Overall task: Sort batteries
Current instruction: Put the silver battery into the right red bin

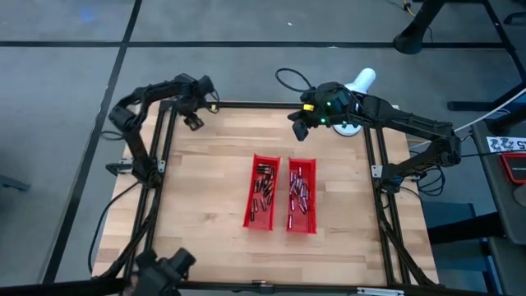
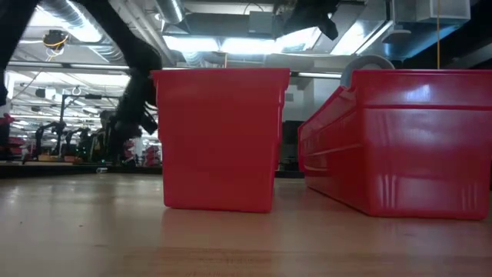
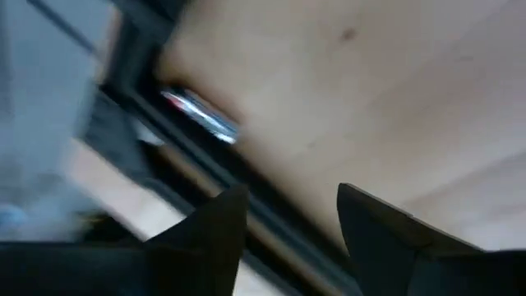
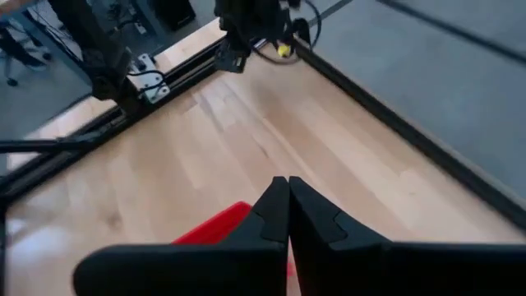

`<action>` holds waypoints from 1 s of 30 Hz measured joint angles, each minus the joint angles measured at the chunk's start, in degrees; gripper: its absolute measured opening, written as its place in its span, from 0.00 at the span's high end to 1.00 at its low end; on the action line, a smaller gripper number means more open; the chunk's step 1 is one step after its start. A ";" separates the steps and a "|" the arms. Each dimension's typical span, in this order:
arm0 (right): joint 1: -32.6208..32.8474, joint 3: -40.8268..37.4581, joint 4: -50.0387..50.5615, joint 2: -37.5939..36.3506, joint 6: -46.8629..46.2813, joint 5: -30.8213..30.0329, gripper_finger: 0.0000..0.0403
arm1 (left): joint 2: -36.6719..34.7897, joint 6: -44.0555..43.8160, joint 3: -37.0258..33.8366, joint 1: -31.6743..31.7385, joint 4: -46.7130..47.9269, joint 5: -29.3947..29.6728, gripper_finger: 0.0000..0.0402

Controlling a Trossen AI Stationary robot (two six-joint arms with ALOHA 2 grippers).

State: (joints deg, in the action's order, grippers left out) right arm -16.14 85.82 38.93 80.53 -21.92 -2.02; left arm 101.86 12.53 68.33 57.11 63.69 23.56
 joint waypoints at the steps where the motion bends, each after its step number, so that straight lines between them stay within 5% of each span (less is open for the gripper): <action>1: -0.01 0.00 -0.01 0.00 0.86 -0.49 0.99 | 1.55 2.42 1.10 -0.40 0.67 3.09 0.56; 9: -0.01 0.00 0.34 0.02 10.41 -0.03 0.99 | 11.71 16.92 6.07 -0.10 2.11 12.78 0.57; 13: -0.06 0.00 2.90 0.02 14.32 0.09 0.99 | 14.35 15.82 6.41 1.51 3.06 17.76 0.57; 24: -6.63 0.00 6.28 0.04 18.30 5.37 0.99 | 16.29 15.26 6.42 -0.52 4.62 19.56 0.57; 30: -9.27 0.00 6.29 0.04 19.39 7.74 0.99 | 16.29 22.16 6.78 -3.06 0.59 19.44 0.57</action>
State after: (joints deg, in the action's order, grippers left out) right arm -25.41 85.82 45.22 80.58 -2.52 5.72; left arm 118.15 34.69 75.11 54.05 64.28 43.00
